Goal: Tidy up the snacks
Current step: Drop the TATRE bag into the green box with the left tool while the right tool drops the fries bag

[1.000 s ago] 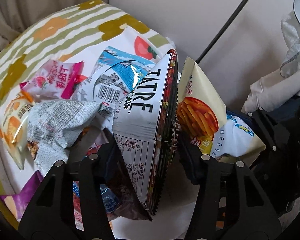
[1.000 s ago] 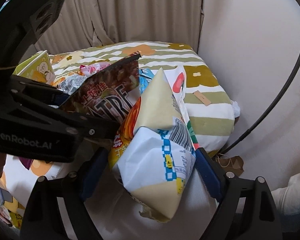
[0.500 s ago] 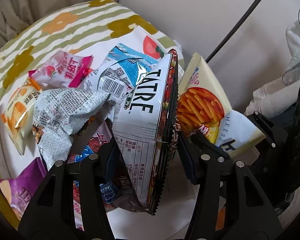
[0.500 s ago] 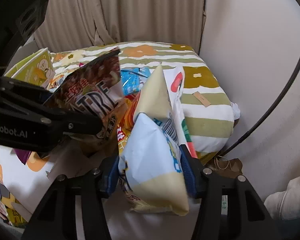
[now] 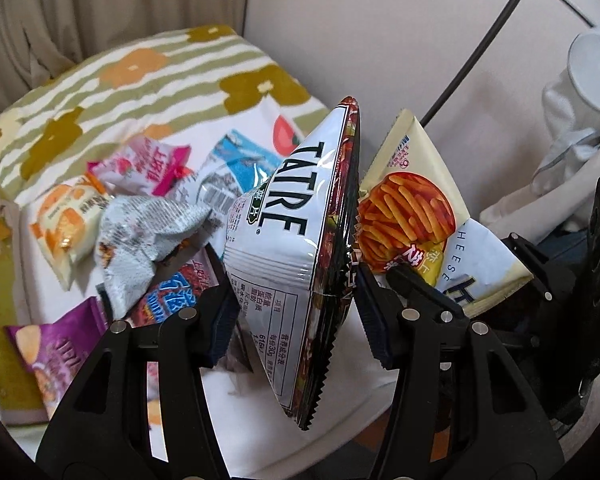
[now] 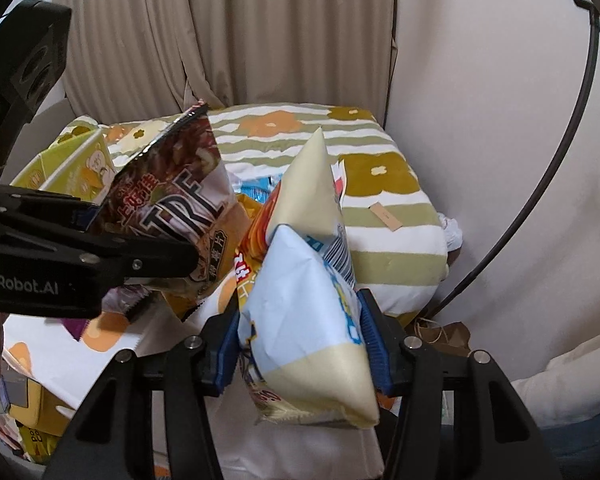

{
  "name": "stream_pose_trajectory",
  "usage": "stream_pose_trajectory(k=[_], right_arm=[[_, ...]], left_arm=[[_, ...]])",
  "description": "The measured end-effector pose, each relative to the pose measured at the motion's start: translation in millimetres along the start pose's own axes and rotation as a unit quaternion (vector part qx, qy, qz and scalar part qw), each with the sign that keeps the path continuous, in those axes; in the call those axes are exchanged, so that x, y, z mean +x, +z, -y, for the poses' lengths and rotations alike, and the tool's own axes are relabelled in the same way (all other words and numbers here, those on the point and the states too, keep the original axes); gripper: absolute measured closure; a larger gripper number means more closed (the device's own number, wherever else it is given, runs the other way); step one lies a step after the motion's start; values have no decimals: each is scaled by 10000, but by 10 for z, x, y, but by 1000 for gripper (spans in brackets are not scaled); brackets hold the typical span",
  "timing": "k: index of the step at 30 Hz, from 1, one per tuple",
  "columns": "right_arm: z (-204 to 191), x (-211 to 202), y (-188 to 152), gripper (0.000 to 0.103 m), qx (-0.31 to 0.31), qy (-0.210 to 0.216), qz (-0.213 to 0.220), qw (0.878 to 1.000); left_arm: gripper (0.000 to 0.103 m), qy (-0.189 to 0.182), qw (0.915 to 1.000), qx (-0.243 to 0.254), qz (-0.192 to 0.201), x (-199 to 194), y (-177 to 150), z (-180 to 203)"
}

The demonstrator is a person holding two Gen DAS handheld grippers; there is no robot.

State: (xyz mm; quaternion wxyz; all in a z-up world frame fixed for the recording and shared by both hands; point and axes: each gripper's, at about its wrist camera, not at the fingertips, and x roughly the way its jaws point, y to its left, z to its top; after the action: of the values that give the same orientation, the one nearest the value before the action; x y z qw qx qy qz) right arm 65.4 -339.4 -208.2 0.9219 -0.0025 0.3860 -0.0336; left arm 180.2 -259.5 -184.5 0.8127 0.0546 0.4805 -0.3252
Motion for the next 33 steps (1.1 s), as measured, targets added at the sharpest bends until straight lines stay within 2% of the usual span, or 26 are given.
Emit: stream_pose_trajectory(k=[5,11,14,18,23,27,33], right_arm=[[-33,-368,211,54,-130,46,268,9995],[-265,-714,646,54,-465,357,625,9963],[-454,-813,851,54,-676,548,799,9930],[-889,-821,1130,54,-902,901,919,9876],[-1608,-687,1390,54,-1196,1386,946,9785],[-2131,-517,1472,54,-1212,1699,849,9743],[-2834,-241,1494,54,-1223,1955,557,9714]], left_arm=[[52,160,9986,-148,490,-504,30,33],[52,571,9909,-498,1112,-1169,86,-163],[52,824,9850,-706,1340,-1462,67,-390],[52,1069,9747,-1220,1537,-1836,-38,-899],[52,1495,9630,-1617,1553,-2188,-249,-1555],[52,1752,9540,-1953,1450,-2382,-419,-2189],[52,1978,9481,-2210,1144,-2458,-732,-2922]])
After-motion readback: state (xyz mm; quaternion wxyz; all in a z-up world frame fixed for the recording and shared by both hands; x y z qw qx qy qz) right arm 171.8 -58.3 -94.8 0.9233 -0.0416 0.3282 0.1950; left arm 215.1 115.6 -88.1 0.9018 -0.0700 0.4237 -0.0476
